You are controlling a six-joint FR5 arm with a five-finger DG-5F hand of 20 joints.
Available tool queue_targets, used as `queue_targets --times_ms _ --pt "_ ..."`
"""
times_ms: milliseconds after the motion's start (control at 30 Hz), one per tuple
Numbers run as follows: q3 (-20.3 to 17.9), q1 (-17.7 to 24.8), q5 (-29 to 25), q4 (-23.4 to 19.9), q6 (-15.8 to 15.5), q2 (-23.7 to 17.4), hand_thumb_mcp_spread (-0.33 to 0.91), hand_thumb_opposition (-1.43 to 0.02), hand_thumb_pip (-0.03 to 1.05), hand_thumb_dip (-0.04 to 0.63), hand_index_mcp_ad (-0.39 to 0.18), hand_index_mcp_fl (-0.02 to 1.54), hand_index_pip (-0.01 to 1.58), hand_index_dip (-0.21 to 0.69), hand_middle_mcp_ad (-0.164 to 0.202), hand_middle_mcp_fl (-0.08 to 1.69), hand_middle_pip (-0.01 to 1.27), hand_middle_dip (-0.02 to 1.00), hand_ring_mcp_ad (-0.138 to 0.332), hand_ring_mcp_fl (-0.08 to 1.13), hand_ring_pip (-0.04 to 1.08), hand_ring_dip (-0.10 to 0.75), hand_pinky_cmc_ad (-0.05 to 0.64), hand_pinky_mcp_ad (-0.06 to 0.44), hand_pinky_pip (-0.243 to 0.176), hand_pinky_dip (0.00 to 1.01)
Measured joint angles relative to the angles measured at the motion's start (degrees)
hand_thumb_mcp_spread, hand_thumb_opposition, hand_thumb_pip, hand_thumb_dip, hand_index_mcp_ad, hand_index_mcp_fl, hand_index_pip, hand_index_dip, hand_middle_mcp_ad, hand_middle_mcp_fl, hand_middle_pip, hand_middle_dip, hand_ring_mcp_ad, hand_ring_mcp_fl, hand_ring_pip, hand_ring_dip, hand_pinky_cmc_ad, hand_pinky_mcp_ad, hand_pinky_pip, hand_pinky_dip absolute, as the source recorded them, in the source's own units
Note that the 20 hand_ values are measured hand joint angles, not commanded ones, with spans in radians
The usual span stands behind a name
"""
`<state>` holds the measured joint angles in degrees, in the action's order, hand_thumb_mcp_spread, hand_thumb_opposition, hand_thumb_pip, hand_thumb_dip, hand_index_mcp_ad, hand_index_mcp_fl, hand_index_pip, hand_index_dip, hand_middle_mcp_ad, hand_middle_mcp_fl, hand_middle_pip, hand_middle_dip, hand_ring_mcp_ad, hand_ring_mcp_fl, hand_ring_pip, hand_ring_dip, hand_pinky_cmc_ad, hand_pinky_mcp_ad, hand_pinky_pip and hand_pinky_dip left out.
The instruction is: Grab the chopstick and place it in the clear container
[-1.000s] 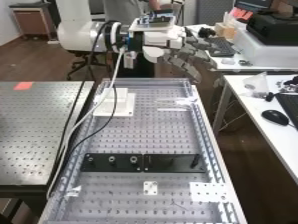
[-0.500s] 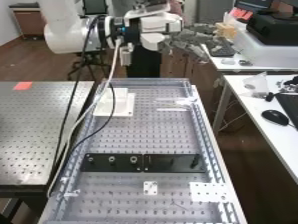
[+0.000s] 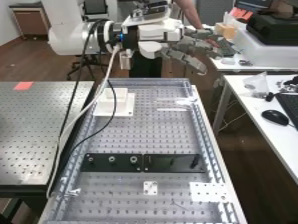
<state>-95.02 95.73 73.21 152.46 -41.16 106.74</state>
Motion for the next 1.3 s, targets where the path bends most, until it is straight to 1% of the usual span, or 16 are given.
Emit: queue_targets --times_ms 100,167,233,267,300,367,467,567,633,700,800,867,933,1033,1067,1300 --pt "-0.32 -0.28 0.07 -0.15 -0.26 -0.05 0.11 -0.77 0.73 0.161 -0.112 0.06 0.11 0.035 0.072 0.23 0.11 0.36 0.131 0.06 0.09 0.244 0.361 0.363 -0.01 0.38" --pt "-0.5 -0.7 0.2 -0.13 -0.8 -0.09 0.1 -0.77 0.81 0.161 -0.098 0.06 0.11 0.017 0.073 0.23 0.11 0.36 0.131 0.05 0.09 0.244 0.361 0.363 -0.012 0.38" --pt "-0.5 -1.0 0.62 -0.01 -0.99 -0.13 0.1 -0.77 0.81 0.161 -0.098 0.06 0.12 0.019 0.075 0.23 0.11 0.36 0.131 0.05 0.1 0.244 0.361 0.363 -0.012 0.38" --pt "-0.5 -1.12 0.82 0.07 -1.18 -0.17 0.1 -0.77 0.81 0.161 -0.101 0.06 0.11 0.0 0.075 0.23 0.1 0.35 0.131 0.05 0.1 0.239 0.361 0.363 -0.012 0.38" --pt "-0.46 -1.12 0.59 0.08 -1.36 -0.18 0.1 -0.79 0.81 0.161 -0.113 0.06 0.11 0.0 0.066 0.23 0.1 0.34 0.127 0.05 0.1 0.232 0.361 0.363 -0.012 0.38" --pt "-0.3 -1.06 -0.46 -0.05 -1.47 -0.18 0.08 -0.79 0.81 0.161 -0.099 0.06 0.12 0.003 0.075 0.23 0.1 0.34 0.131 0.05 0.1 0.232 0.358 0.363 -0.012 0.38" --pt "-0.07 -0.97 -1.36 -0.41 -1.48 -0.19 0.08 -0.79 0.81 0.161 -0.098 0.06 0.11 -0.012 0.075 0.23 0.1 0.34 0.131 0.06 0.1 0.232 0.361 0.363 -0.012 0.38" --pt "-0.06 -0.86 0.36 -0.8 -1.47 -0.19 0.09 -0.81 0.81 0.161 -0.11 0.06 0.11 -0.026 0.07 0.23 0.11 0.34 0.131 0.05 0.1 0.232 0.361 0.361 -0.012 0.38" --pt "-0.09 -0.74 0.45 -1.09 -1.34 -0.19 0.06 -0.81 0.81 0.161 -0.112 0.06 0.12 -0.028 0.068 0.23 0.11 0.34 0.129 0.05 0.1 0.232 0.361 0.361 -0.012 0.38" --pt "-0.14 -0.42 -1.35 -1.21 -1.24 -0.19 0.07 -0.81 0.81 0.161 -0.105 0.06 0.11 -0.035 0.075 0.23 0.11 0.34 0.133 0.05 0.1 0.232 0.361 0.361 -0.012 0.38" --pt "-0.22 -0.17 -2.66 -1.29 -1.3 -0.23 0.06 -0.81 0.81 0.161 -0.098 0.06 0.11 -0.038 0.086 0.23 0.11 0.34 0.131 0.05 0.1 0.232 0.361 0.361 -0.012 0.38" --pt "-0.23 -0.17 -1.62 -1.33 -1.4 -0.29 0.06 -0.8 0.81 0.161 -0.098 0.06 0.11 -0.042 0.084 0.23 0.11 0.34 0.127 0.05 0.1 0.232 0.361 0.361 -0.012 0.38" --pt "-0.23 -0.18 -0.76 -1.36 -1.54 -0.33 0.07 -0.82 0.81 0.161 -0.112 0.06 0.11 -0.042 0.077 0.23 0.11 0.34 0.127 0.05 0.1 0.232 0.361 0.363 -0.012 0.38" --pt "-0.21 -0.18 -1.14 -1.55 -1.91 -0.35 0.07 -0.82 0.81 0.161 -0.101 0.06 0.12 -0.04 0.086 0.23 0.1 0.34 0.131 0.05 0.1 0.232 0.361 0.363 -0.012 0.38" --pt "-0.19 -0.17 -1.36 -1.7 -1.99 -0.35 0.06 -0.82 0.81 0.161 -0.098 0.06 0.11 -0.061 0.086 0.23 0.11 0.34 0.131 0.05 0.1 0.232 0.361 0.363 -0.012 0.38" --pt "-0.04 -0.15 -1.69 -1.97 -2.15 -0.19 0.07 -0.83 0.81 0.161 -0.098 0.06 0.11 -0.058 0.087 0.25 0.1 0.34 0.131 0.06 0.09 0.234 0.361 0.363 -0.01 0.38"
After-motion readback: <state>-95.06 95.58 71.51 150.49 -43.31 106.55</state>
